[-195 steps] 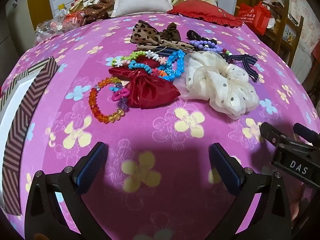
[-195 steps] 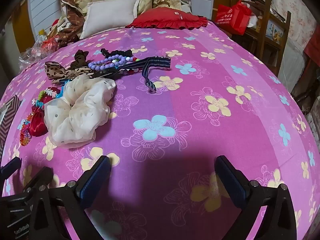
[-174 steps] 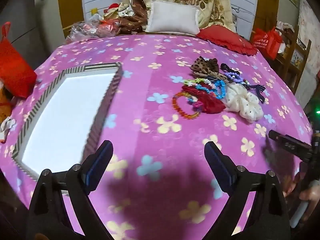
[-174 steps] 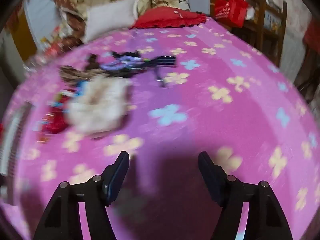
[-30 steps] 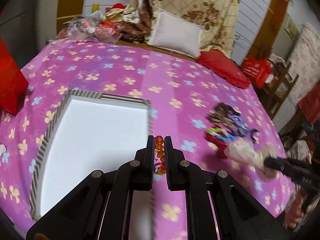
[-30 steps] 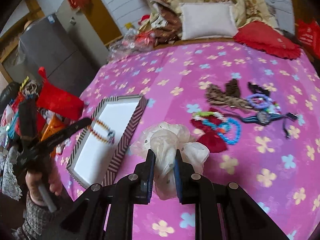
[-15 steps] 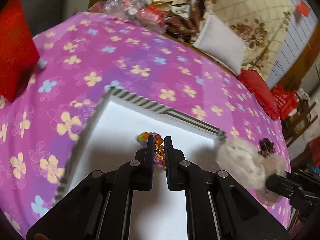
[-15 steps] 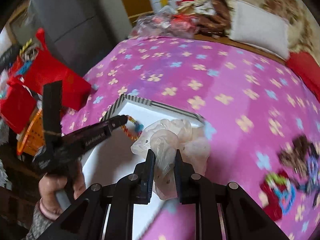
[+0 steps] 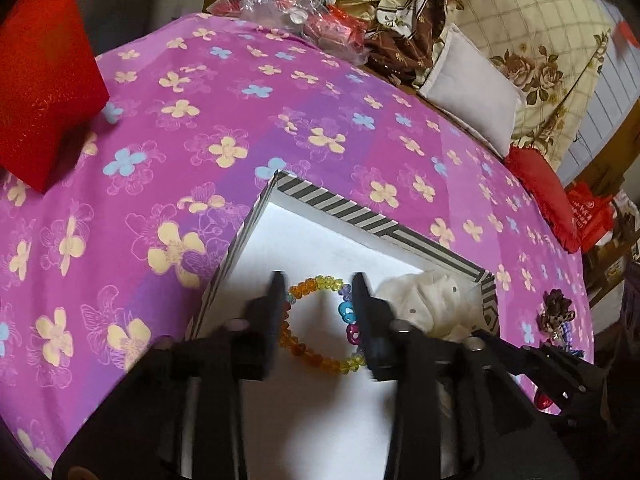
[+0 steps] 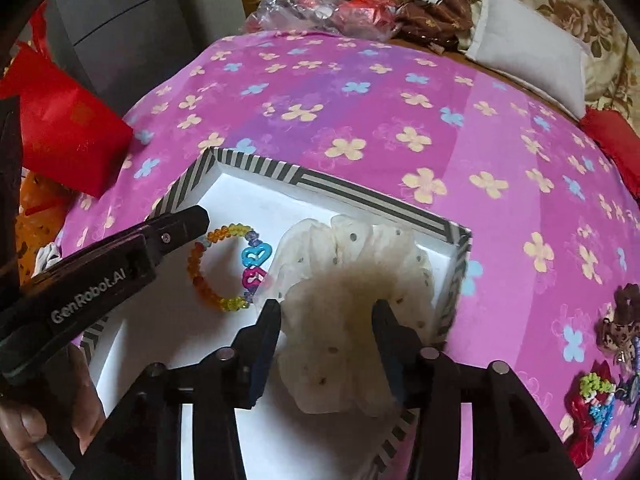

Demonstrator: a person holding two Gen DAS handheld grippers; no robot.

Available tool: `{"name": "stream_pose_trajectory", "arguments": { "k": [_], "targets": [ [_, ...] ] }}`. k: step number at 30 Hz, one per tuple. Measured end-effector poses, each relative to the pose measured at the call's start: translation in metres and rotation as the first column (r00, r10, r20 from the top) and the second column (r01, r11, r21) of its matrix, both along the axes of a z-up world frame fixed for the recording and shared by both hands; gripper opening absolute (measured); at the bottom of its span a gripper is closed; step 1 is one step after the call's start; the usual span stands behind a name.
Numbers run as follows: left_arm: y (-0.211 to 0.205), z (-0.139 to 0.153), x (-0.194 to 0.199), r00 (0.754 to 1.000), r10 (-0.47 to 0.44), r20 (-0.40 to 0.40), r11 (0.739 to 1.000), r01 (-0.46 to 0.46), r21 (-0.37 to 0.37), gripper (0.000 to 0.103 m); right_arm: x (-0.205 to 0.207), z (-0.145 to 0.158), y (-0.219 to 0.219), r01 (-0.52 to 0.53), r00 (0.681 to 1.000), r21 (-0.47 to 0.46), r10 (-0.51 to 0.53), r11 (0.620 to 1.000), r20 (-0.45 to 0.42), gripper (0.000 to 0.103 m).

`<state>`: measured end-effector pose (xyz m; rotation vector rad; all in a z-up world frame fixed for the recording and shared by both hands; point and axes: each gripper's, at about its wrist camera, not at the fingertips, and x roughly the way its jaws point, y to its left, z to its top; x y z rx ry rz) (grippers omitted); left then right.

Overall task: Organize jewelry
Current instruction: 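Carry bracelet and scrunchie into the white tray and open both tools, then move the right tool to the blue bead bracelet and grasp it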

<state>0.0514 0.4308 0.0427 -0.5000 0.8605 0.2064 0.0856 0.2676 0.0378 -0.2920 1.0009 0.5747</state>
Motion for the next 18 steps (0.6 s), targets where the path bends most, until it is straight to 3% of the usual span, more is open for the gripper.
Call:
{"name": "stream_pose_trajectory", "arguments": {
  "k": [5, 11, 13, 18],
  "targets": [
    [0.0, 0.009, -0.007, 0.999, 0.0, 0.033, 1.0, 0.0, -0.002, 0.037, -0.012, 0.016, -0.033, 0.026, 1.0, 0.043, -0.027, 0.999, 0.005, 0.046],
    [-0.015, 0.013, -0.014, 0.999, -0.017, 0.029, 1.0, 0.016, 0.017, 0.037, -0.046, 0.036, -0.141, 0.149, 0.988, 0.106, -0.153, 0.983, 0.024, 0.046],
    [-0.022, 0.017, -0.018, 0.999, -0.035, 0.039, 0.999, 0.034, 0.011, 0.037, -0.054, 0.04, -0.184, 0.216, 0.975, 0.113, -0.221, 0.97, 0.03, 0.046],
    [-0.065, 0.045, -0.042, 0.984, -0.139, 0.11, 0.99, 0.138, 0.023, 0.037, -0.079, 0.044, -0.303, 0.414, 0.906, 0.095, -0.42, 0.905, 0.054, 0.046]
  ]
}}
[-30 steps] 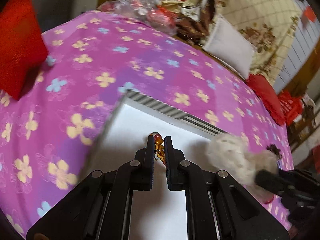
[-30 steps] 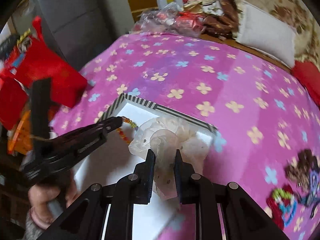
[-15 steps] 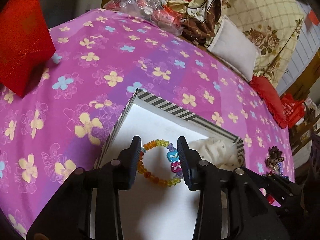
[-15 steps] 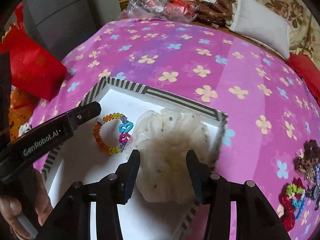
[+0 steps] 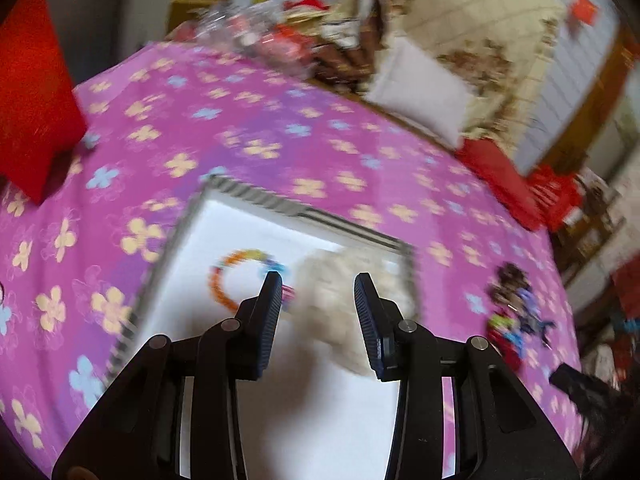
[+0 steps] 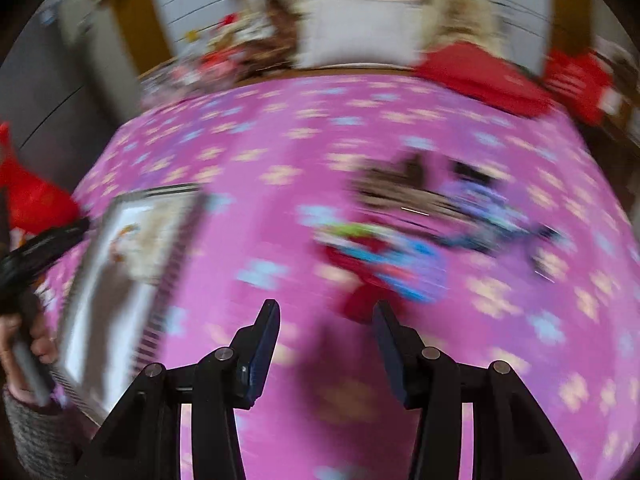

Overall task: Organize jewelry
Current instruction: 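Move the right tool to the blue bead bracelet and grasp it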

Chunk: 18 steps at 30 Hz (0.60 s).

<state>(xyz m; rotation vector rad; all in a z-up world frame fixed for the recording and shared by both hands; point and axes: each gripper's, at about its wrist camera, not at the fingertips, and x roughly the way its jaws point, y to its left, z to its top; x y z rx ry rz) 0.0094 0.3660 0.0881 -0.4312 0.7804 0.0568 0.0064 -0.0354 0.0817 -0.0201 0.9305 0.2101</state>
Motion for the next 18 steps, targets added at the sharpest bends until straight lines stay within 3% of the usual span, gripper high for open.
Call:
{"name": "stream_pose_trajectory", "arguments": {
  "k": [5, 11, 12, 15, 18],
  "targets": [
    [-0.071, 0.026, -0.028, 0.994, -0.101, 0.036, 0.995, 0.1, 0.027, 0.037, -0.025, -0.005, -0.074, 0.113, 0.994, 0.004, -0.113, 0.994, -0.007, 0.046],
    [-0.154, 0.019, -0.045, 0.985, -0.173, -0.004, 0.973, 0.17, -0.154, 0.04, -0.016, -0.021, -0.082, 0.12, 0.992, 0.067, -0.117, 0.991, -0.048, 0.046],
    [-0.167, 0.014, -0.043, 0.981, -0.195, -0.01, 0.969, 0.191, -0.156, 0.041, -0.012, -0.024, -0.078, 0.11, 0.992, 0.089, -0.104, 0.99, -0.066, 0.046],
    [-0.199, -0.002, -0.04, 0.965, -0.257, -0.055, 0.966, 0.255, -0.034, 0.041, 0.0, -0.03, -0.06, 0.065, 0.994, 0.112, -0.055, 0.992, -0.094, 0.046],
    [-0.201, -0.021, -0.039, 0.963, -0.261, -0.064, 0.963, 0.264, 0.048, 0.041, 0.017, -0.03, -0.031, 0.008, 0.997, 0.066, -0.002, 0.998, -0.083, 0.046]
  ]
}}
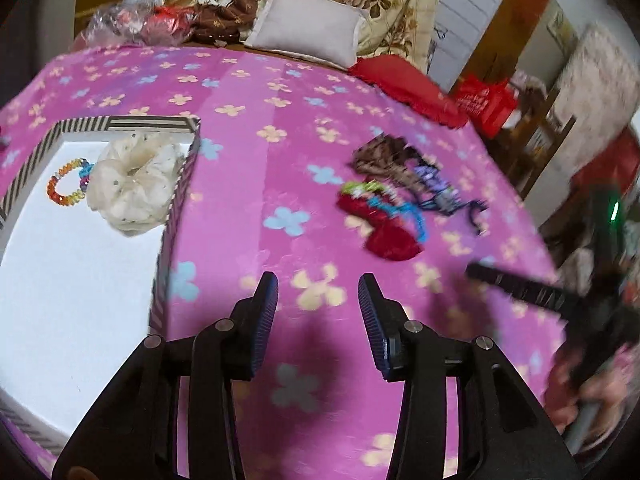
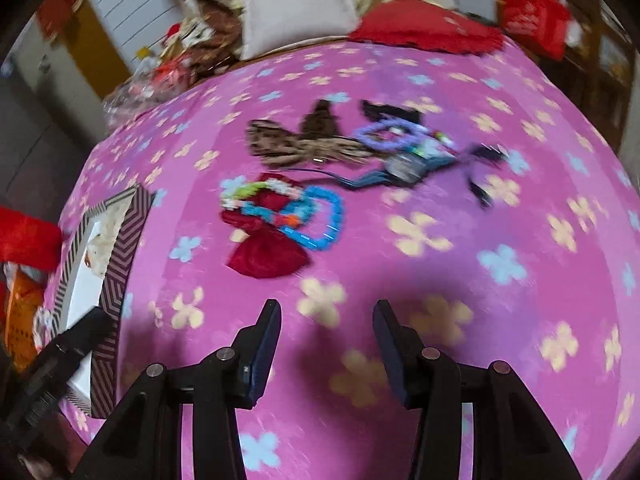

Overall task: Organize jewelry
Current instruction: 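Move the right tool to the blue bead bracelet and grasp it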

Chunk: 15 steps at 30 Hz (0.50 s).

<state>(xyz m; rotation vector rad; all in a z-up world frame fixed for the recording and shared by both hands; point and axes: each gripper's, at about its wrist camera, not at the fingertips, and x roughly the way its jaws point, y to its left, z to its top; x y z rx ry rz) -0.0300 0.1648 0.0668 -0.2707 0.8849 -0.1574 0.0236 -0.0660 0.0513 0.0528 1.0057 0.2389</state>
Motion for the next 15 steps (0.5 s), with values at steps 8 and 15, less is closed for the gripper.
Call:
{"name": "stream_pose_trajectory", "arguments": {
  "k": [8, 15],
  "targets": [
    [0.041, -0.018, 0.014, 0.997, 0.032, -0.066, 0.995, -0.038, -0.091, 0.041, 0.05, -0.031, 0.058, -0.089, 0.994, -0.065, 0.084, 0.994, -0.066, 0.046],
    [0.056, -0.021, 0.02, 0.994, 0.082, -0.074, 0.991, -0.089, -0.1, 0.041, 0.049, -0.044, 0.071, -0.143, 0.986, -0.073, 0.136, 0.987, -0.092, 0.026]
  ]
}}
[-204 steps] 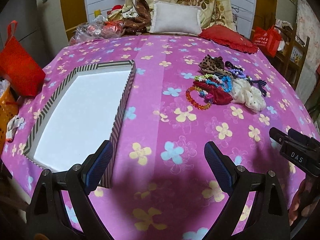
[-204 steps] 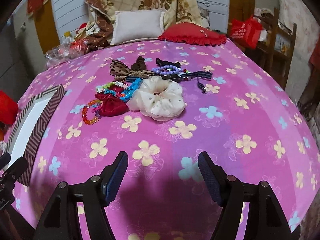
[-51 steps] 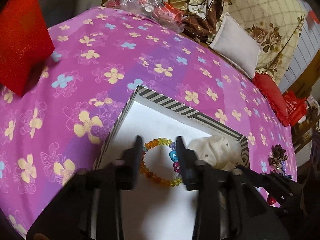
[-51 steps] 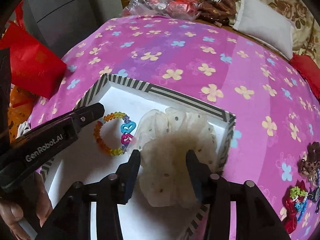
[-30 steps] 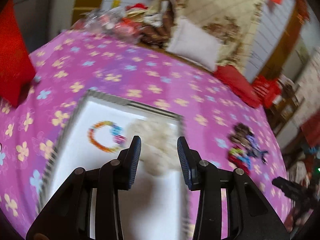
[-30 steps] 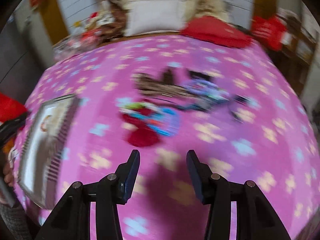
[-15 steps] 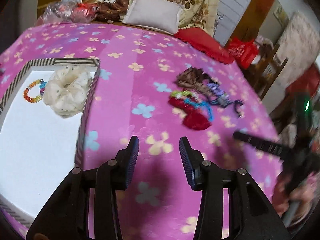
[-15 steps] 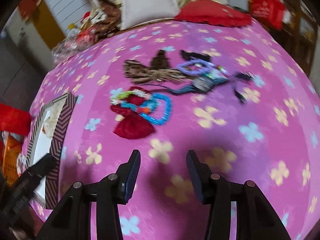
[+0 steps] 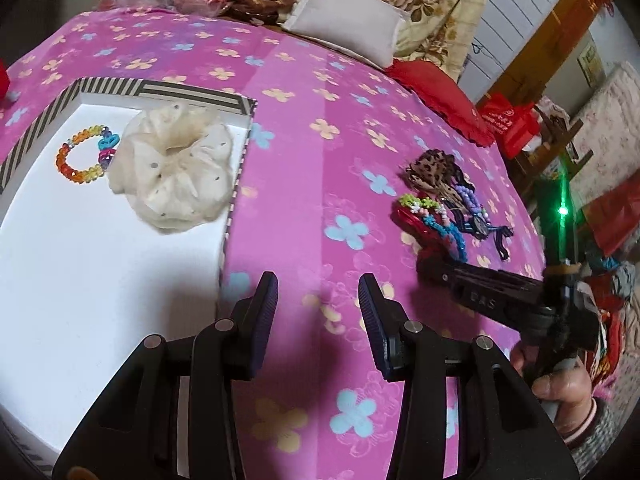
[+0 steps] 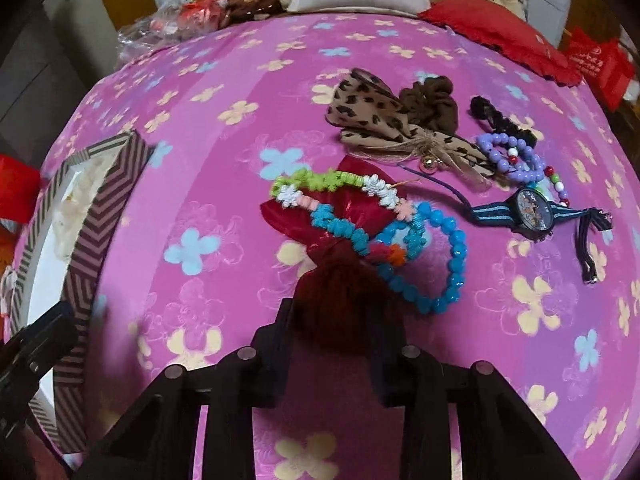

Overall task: Organize jewelry
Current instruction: 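Move the right tool to the blue bead bracelet and grasp it, then grasp and lift the red bow with the left tool while the right tool holds the blue bracelet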

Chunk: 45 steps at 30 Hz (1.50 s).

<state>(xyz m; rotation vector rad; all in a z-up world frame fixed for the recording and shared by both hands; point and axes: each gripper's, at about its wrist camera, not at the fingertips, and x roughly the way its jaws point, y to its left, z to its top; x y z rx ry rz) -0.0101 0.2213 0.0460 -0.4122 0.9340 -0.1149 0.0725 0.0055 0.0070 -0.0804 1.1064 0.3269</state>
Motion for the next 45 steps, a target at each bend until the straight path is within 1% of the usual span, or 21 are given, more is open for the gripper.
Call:
{"name": "stream_pose_trajectory", "arguments": {
  "k": [3, 6, 10, 12, 13, 14, 15, 16, 18, 22, 25, 27, 29, 30, 34, 37, 39, 41, 43, 44, 45],
  "targets": [
    [-0.003, -0.001, 0.0, 1.0, -0.002, -0.001, 1.0, 0.002, 0.013, 0.041, -0.017, -0.001, -0.007, -0.029, 0.998, 0.057, 0.031, 0.998, -0.045, 0.026],
    [-0.005, -0.001, 0.0, 1.0, -0.008, 0.004, 1.0, 0.008, 0.025, 0.041, -0.044, -0.006, -0.021, -0.054, 0.987, 0.184, 0.081, 0.981, -0.139, 0.026],
    [-0.011, -0.001, -0.001, 1.0, -0.024, 0.004, 0.999, 0.024, 0.035, 0.041, -0.078, -0.008, -0.032, -0.083, 0.978, 0.198, 0.118, 0.977, -0.17, 0.026],
    [-0.017, -0.001, -0.004, 0.999, -0.038, 0.007, 0.998, 0.037, 0.04, 0.041, -0.081, -0.002, -0.043, -0.06, 0.987, 0.179, 0.086, 0.982, -0.14, 0.028],
    [-0.02, 0.0, -0.005, 0.999, -0.044, 0.01, 0.998, 0.043, 0.044, 0.041, -0.079, 0.003, -0.049, -0.039, 0.994, 0.144, 0.053, 0.989, -0.1, 0.032],
    [-0.023, 0.0, -0.007, 0.999, -0.051, 0.015, 0.998, 0.05, 0.049, 0.041, -0.074, 0.009, -0.055, -0.006, 0.998, 0.107, 0.012, 0.994, -0.056, 0.045],
    [-0.026, 0.0, -0.009, 0.998, -0.059, 0.02, 0.997, 0.058, 0.055, 0.041, -0.067, 0.015, -0.061, 0.027, 1.0, 0.081, -0.026, 0.996, -0.008, 0.049],
    [-0.03, 0.0, -0.01, 0.998, -0.066, 0.022, 0.996, 0.065, 0.063, 0.041, -0.057, 0.02, -0.066, 0.064, 0.997, 0.055, -0.066, 0.996, 0.039, 0.049],
    [-0.036, -0.001, -0.01, 0.997, -0.08, 0.021, 0.994, 0.078, 0.08, 0.041, -0.037, 0.025, -0.076, 0.119, 0.989, 0.026, -0.12, 0.993, 0.081, 0.049],
    [-0.042, -0.004, -0.009, 0.995, -0.099, 0.013, 0.991, 0.098, 0.086, 0.041, 0.004, 0.02, -0.081, 0.183, 0.981, 0.038, -0.185, 0.982, 0.066, 0.049],
    [-0.042, -0.006, -0.007, 0.994, -0.106, 0.011, 0.991, 0.104, 0.082, 0.041, 0.021, 0.013, -0.068, 0.186, 0.98, -0.013, -0.184, 0.982, 0.075, 0.04],
    [-0.041, -0.008, -0.005, 0.994, -0.106, 0.005, 0.991, 0.105, 0.078, 0.041, 0.036, 0.005, -0.062, 0.193, 0.98, -0.044, -0.19, 0.98, 0.056, 0.022],
    [-0.041, -0.011, -0.003, 0.994, -0.107, -0.004, 0.992, 0.107, 0.073, 0.041, 0.034, 0.004, -0.064, 0.211, 0.975, -0.072, -0.205, 0.975, 0.08, 0.01],
    [-0.04, -0.013, -0.002, 0.994, -0.106, -0.011, 0.992, 0.106, 0.07, 0.041, 0.031, 0.004, -0.069, 0.215, 0.974, -0.076, -0.208, 0.974, 0.085, 0.008],
    [-0.041, -0.017, 0.0, 0.994, -0.107, -0.023, 0.992, 0.108, 0.067, 0.041, 0.009, 0.003, -0.096, 0.241, 0.969, -0.107, -0.232, 0.965, 0.09, 0.008],
    [-0.044, -0.019, 0.0, 0.993, -0.112, -0.029, 0.991, 0.114, 0.077, 0.041, -0.016, 0.003, -0.128, 0.279, 0.959, -0.113, -0.271, 0.954, 0.08, 0.008],
    [-0.048, -0.02, -0.001, 0.992, -0.121, -0.03, 0.989, 0.124, 0.082, 0.041, -0.04, 0.002, -0.154, 0.305, 0.952, -0.114, -0.298, 0.945, 0.074, 0.008],
    [-0.052, -0.02, -0.003, 0.99, -0.136, -0.024, 0.987, 0.137, 0.086, 0.041, -0.06, 0.001, -0.17, 0.325, 0.945, -0.13, -0.316, 0.937, 0.088, 0.008],
    [-0.058, -0.021, -0.006, 0.988, -0.154, -0.018, 0.984, 0.155, 0.089, 0.041, -0.075, 0.0, -0.182, 0.329, 0.943, -0.12, -0.318, 0.937, 0.099, 0.009],
    [-0.061, -0.021, -0.008, 0.987, -0.162, -0.015, 0.982, 0.163, 0.092, 0.041, -0.082, 0.0, -0.187, 0.327, 0.943, -0.102, -0.317, 0.94, 0.099, 0.012],
    [-0.065, -0.021, -0.009, 0.986, -0.167, -0.011, 0.981, 0.168, 0.097, 0.041, -0.087, -0.001, -0.192, 0.323, 0.944, -0.081, -0.315, 0.943, 0.096, 0.02]
  ]
}}
